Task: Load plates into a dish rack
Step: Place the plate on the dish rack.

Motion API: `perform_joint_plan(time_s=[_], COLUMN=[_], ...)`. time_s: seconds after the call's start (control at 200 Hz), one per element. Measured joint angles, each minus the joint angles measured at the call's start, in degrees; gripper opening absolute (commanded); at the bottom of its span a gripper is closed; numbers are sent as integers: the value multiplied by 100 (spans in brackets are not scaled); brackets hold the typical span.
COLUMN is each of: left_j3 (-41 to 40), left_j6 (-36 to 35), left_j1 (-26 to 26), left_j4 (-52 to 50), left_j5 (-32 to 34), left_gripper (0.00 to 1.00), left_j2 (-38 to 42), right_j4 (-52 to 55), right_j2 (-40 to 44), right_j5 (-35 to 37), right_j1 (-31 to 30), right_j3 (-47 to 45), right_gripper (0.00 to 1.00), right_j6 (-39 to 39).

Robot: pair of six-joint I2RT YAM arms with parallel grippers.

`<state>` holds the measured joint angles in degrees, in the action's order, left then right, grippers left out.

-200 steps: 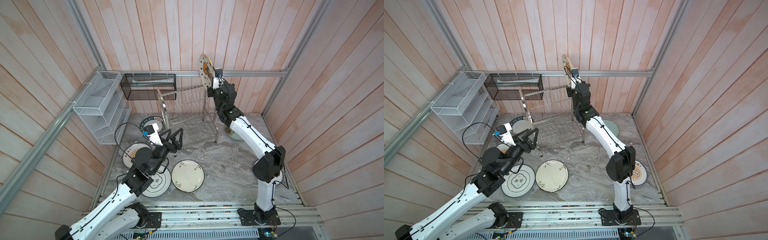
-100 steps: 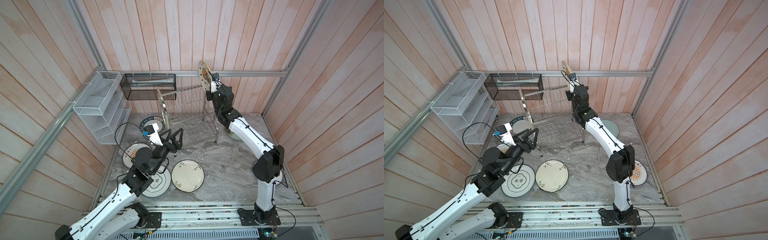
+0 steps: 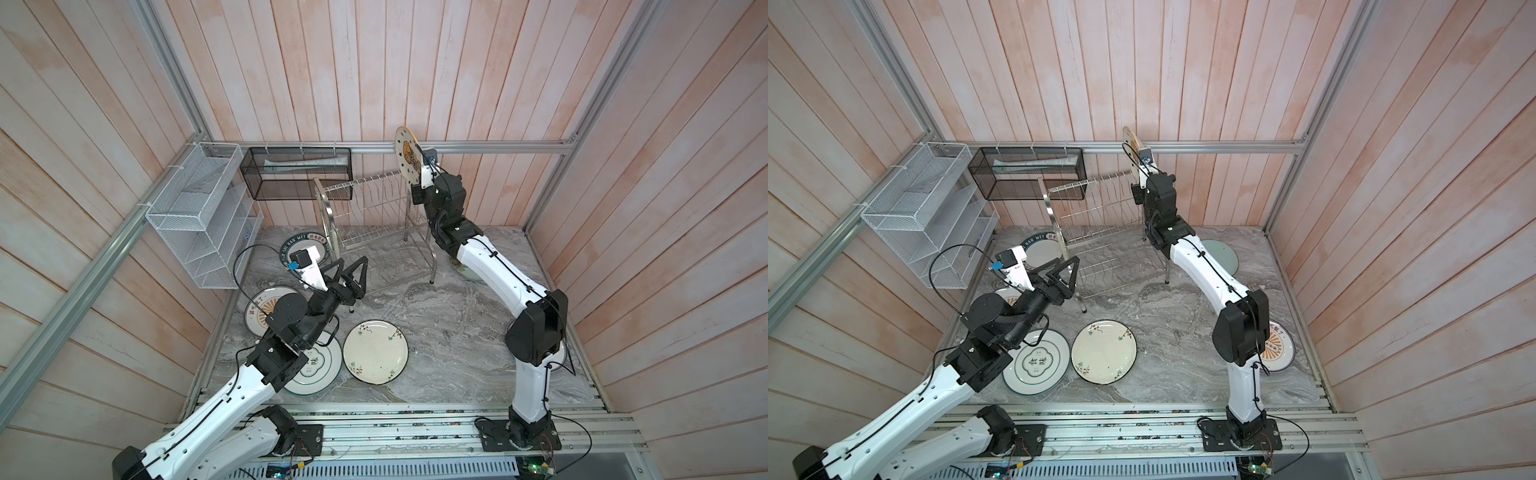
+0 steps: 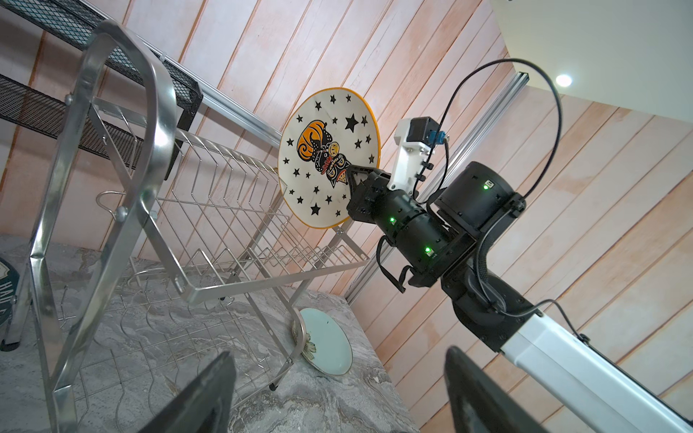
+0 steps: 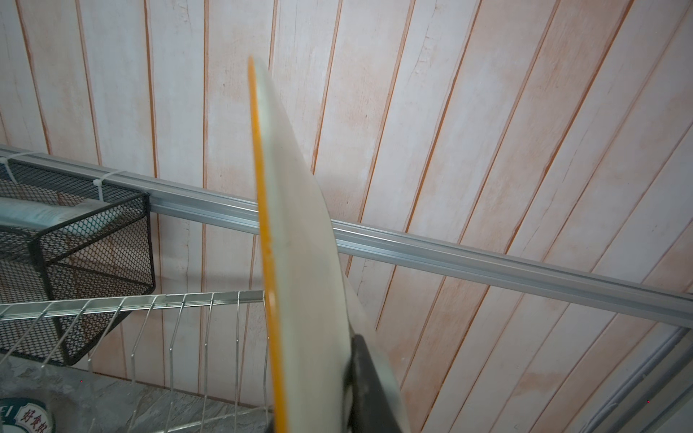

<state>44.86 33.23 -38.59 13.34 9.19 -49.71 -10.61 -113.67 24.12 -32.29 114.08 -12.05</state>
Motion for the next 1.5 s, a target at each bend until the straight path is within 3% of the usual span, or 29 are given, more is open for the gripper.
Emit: perform_joint_plan(time_s=[1.5], left_j3=[0], left_j6=[85], left_j1=[-11], left_j4=[90], left_j5=[-48], left_gripper=[87], left_j2=[0], right_j4=[-247], right_j2=[697], right_j5=[-170], right_j1=[-61], right_j3=[-1036], right_gripper=[0], right_j6=[199])
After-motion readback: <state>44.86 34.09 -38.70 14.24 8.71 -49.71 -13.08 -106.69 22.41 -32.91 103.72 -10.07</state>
